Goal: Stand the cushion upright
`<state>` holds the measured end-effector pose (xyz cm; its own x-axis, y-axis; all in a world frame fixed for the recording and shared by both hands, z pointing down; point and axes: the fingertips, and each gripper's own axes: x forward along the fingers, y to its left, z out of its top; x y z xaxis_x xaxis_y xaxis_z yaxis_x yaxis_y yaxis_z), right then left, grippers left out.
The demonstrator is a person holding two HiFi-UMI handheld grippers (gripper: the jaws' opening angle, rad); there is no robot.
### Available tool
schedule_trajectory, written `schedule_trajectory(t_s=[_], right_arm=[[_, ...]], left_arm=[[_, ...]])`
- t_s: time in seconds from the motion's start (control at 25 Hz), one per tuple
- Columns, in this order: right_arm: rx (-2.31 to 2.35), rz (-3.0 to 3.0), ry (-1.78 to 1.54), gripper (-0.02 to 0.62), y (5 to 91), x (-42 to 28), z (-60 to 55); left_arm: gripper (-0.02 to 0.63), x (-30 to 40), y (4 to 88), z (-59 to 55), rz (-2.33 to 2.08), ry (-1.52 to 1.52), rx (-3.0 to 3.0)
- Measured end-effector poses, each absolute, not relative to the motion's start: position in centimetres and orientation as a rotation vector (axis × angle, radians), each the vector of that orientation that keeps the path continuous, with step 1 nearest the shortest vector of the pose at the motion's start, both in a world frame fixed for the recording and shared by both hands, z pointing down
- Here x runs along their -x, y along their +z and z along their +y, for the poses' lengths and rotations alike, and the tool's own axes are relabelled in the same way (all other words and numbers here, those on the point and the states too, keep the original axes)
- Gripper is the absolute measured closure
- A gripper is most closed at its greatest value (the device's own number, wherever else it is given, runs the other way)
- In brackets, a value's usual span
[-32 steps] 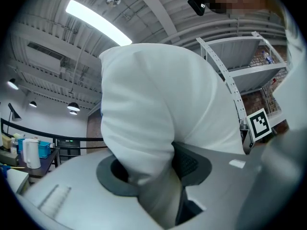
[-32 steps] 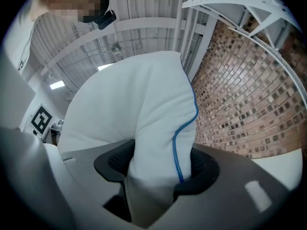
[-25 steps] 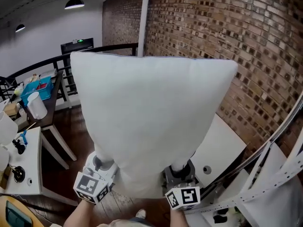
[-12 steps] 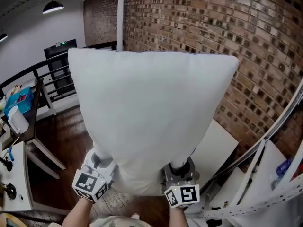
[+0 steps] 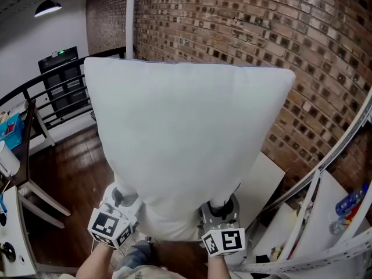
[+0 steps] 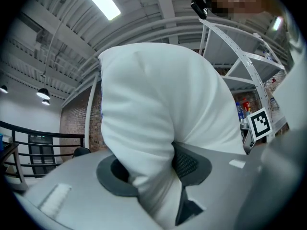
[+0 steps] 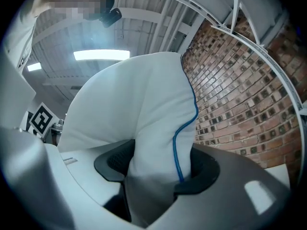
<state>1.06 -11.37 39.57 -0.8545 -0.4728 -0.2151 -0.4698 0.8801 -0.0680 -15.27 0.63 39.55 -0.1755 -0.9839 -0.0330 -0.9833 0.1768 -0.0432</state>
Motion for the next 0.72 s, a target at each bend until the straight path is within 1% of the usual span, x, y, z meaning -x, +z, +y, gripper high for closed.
schedule_trajectory(t_s=[0.2, 0.72], right_arm=[[0.801, 2.810, 0.025, 0.336, 39.7, 0.6, -13.9], [1.087, 2.724, 0.086, 0.337, 38.2, 7.7, -22.3]], left_arm=[[0.405, 17.6, 40.1, -3.0, 2.300, 0.016, 2.045], [0.405, 26.6, 38.8, -15.1, 2.082, 0.056, 2.266]])
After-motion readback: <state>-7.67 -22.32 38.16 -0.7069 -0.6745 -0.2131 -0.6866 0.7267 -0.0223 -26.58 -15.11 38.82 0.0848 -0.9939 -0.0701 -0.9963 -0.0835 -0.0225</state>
